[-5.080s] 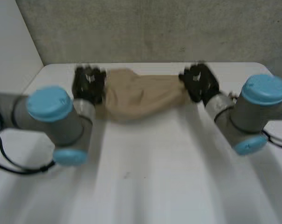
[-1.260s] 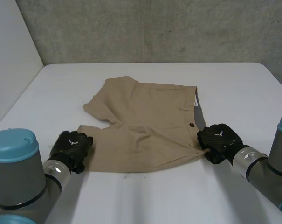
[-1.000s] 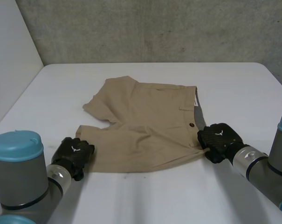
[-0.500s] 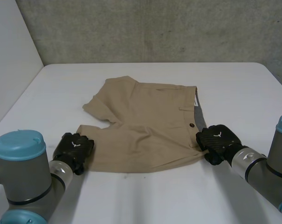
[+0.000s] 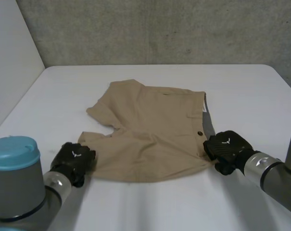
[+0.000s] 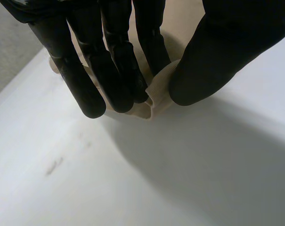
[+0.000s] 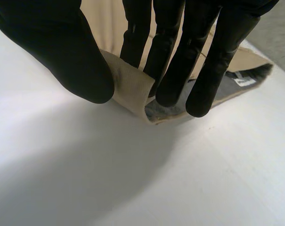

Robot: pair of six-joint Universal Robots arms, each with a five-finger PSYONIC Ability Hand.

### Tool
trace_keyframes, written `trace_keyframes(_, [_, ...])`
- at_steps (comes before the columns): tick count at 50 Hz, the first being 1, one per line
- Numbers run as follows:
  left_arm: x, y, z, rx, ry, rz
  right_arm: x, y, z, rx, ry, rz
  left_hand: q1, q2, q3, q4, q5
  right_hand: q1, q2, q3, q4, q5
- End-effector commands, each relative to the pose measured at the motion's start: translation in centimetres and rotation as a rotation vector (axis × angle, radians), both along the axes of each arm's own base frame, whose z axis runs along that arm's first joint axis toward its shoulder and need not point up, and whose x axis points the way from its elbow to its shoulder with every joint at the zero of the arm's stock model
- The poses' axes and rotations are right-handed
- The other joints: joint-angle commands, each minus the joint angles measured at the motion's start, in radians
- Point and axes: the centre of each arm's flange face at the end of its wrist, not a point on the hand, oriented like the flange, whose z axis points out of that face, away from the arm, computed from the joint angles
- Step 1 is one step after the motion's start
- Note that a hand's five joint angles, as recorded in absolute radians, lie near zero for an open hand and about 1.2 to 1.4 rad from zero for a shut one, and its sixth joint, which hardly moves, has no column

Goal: Fold the shorts.

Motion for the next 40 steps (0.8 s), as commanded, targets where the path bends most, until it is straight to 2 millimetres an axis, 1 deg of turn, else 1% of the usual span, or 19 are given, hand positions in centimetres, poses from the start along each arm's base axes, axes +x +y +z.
trace_keyframes(1, [0.8,5.1,1.5,0.095,-0.044,-0.06,-0.9,2.6,1.3,0.087,0.163,0.09,0.286,0.201,0.21,0.203,0.237,0.453,0.217,0.214,0.205,0.255])
trace_keyframes(5, [1.3,6.1,1.5,0.103,-0.048,-0.057,-1.3,3.8,1.5,0.131,0.222,0.119,0.286,0.201,0.21,0.203,0.237,0.453,0.217,0.214,0.205,0.255])
trace_keyframes(11, [1.7,6.8,1.7,0.116,-0.058,-0.056,-1.5,4.6,1.5,0.164,0.237,0.124,0.286,0.201,0.21,0.203,0.237,0.453,0.217,0.214,0.205,0.255])
trace_keyframes(15, [2.3,8.1,2.1,0.172,-0.086,-0.064,-1.7,5.4,1.5,0.195,0.262,0.144,0.286,0.201,0.21,0.203,0.237,0.453,0.217,0.214,0.205,0.255])
trace_keyframes(19, [2.8,10.1,3.1,0.26,-0.116,-0.102,-2.3,6.7,2.7,0.221,0.309,0.184,0.286,0.201,0.21,0.203,0.237,0.453,0.217,0.214,0.205,0.255])
trace_keyframes(20, [2.6,10.9,3.8,0.282,-0.104,-0.144,-2.5,6.8,2.9,0.231,0.317,0.186,0.286,0.201,0.21,0.203,0.237,0.453,0.217,0.214,0.205,0.255])
trace_keyframes(23, [2.1,11.4,5.0,0.284,-0.066,-0.202,-3.0,7.0,3.6,0.258,0.325,0.2,0.286,0.201,0.21,0.203,0.237,0.453,0.217,0.214,0.205,0.255])
trace_keyframes(26, [1.2,10.4,6.4,0.236,-0.01,-0.243,-3.1,6.2,4.2,0.23,0.324,0.191,0.286,0.201,0.21,0.203,0.237,0.453,0.217,0.214,0.205,0.255])
trace_keyframes(27, [0.8,9.4,7.2,0.201,0.01,-0.239,-3.0,5.8,4.4,0.212,0.315,0.186,0.286,0.201,0.21,0.203,0.237,0.453,0.217,0.214,0.205,0.255])
trace_keyframes(30, [0.2,7.0,7.9,0.162,0.031,-0.213,-2.6,3.8,5.3,0.117,0.275,0.154,0.286,0.201,0.21,0.203,0.237,0.453,0.217,0.214,0.205,0.255])
trace_keyframes(31, [-0.4,5.1,7.9,0.142,0.038,-0.199,-2.5,3.2,5.4,0.097,0.257,0.135,0.286,0.201,0.21,0.203,0.237,0.453,0.217,0.214,0.205,0.255])
trace_keyframes(32, [-0.8,4.1,7.8,0.131,0.044,-0.193,-2.4,2.6,5.6,0.078,0.238,0.118,0.286,0.201,0.21,0.203,0.237,0.453,0.217,0.214,0.205,0.255])
trace_keyframes(33, [-1.1,3.2,7.8,0.117,0.048,-0.19,-2.1,1.2,5.5,0.054,0.196,0.078,0.286,0.201,0.21,0.203,0.237,0.453,0.217,0.214,0.205,0.255])
trace_keyframes(34, [-1.4,2.3,7.9,0.098,0.054,-0.186,-1.9,0.5,5.4,0.043,0.176,0.064,0.286,0.201,0.21,0.203,0.237,0.453,0.217,0.214,0.205,0.255])
trace_keyframes(35, [-2.3,0.5,8.1,0.054,0.071,-0.185,-1.8,-0.3,5.3,0.033,0.157,0.046,0.286,0.201,0.21,0.203,0.237,0.453,0.217,0.214,0.205,0.255])
trace_keyframes(36, [-2.7,-0.4,8.3,0.027,0.079,-0.182,-1.5,-1.6,5.3,0.016,0.123,0.017,0.286,0.201,0.21,0.203,0.237,0.453,0.217,0.214,0.205,0.255])
trace_keyframes(38, [-3.4,-2.3,8.7,-0.033,0.095,-0.171,-1.2,-2.7,5.4,-0.007,0.093,-0.009,0.286,0.201,0.21,0.203,0.237,0.453,0.217,0.214,0.205,0.255])
trace_keyframes(39, [-4.2,-4.4,8.6,-0.078,0.104,-0.156,-1.1,-3.1,5.5,-0.022,0.082,-0.021,0.286,0.201,0.21,0.203,0.237,0.453,0.217,0.214,0.205,0.255])
trace_keyframes(40, [-4.6,-5.4,8.5,-0.101,0.107,-0.144,-0.7,-4.0,5.7,-0.046,0.071,-0.047,0.286,0.201,0.21,0.203,0.237,0.453,0.217,0.214,0.205,0.255])
